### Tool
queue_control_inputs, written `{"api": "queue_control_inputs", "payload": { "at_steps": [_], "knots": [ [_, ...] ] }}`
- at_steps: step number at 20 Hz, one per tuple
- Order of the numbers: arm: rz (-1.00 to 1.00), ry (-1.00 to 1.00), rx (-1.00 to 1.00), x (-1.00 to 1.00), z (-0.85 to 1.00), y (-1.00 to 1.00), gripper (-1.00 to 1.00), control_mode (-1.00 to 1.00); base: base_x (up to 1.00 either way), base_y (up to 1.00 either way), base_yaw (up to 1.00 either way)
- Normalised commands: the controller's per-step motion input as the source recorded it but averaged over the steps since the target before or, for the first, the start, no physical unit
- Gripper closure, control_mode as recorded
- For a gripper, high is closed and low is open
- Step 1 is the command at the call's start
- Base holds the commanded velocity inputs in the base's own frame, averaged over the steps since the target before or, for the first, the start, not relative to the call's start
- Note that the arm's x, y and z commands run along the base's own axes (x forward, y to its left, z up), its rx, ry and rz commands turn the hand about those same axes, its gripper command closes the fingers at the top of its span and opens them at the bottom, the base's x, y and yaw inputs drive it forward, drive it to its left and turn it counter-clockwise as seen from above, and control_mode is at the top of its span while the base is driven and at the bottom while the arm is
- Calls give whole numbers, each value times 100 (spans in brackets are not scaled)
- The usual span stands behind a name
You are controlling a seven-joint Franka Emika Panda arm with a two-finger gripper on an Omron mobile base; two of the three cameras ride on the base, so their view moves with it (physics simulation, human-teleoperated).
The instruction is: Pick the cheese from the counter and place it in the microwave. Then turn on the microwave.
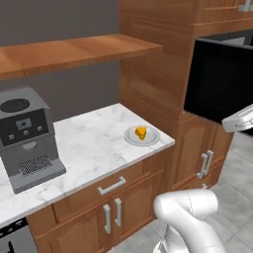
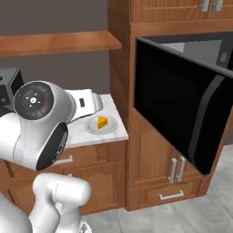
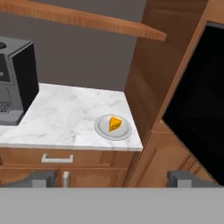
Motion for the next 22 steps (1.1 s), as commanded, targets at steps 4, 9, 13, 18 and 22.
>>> {"api": "queue_control_inputs", "payload": {
  "at_steps": [4, 9, 13, 18, 22],
  "knots": [
    [0, 0, 0, 0, 0, 0, -100, 100, 24, 49, -14],
    [0, 0, 0, 0, 0, 0, -100, 100, 20, 47, -14],
    [0, 0, 0, 0, 0, 0, -100, 100, 19, 39, -13],
    [0, 0, 0, 0, 0, 0, -100, 100, 19, 34, -12],
    [0, 0, 0, 0, 0, 0, -100, 100, 19, 36, -12]
  ]
}}
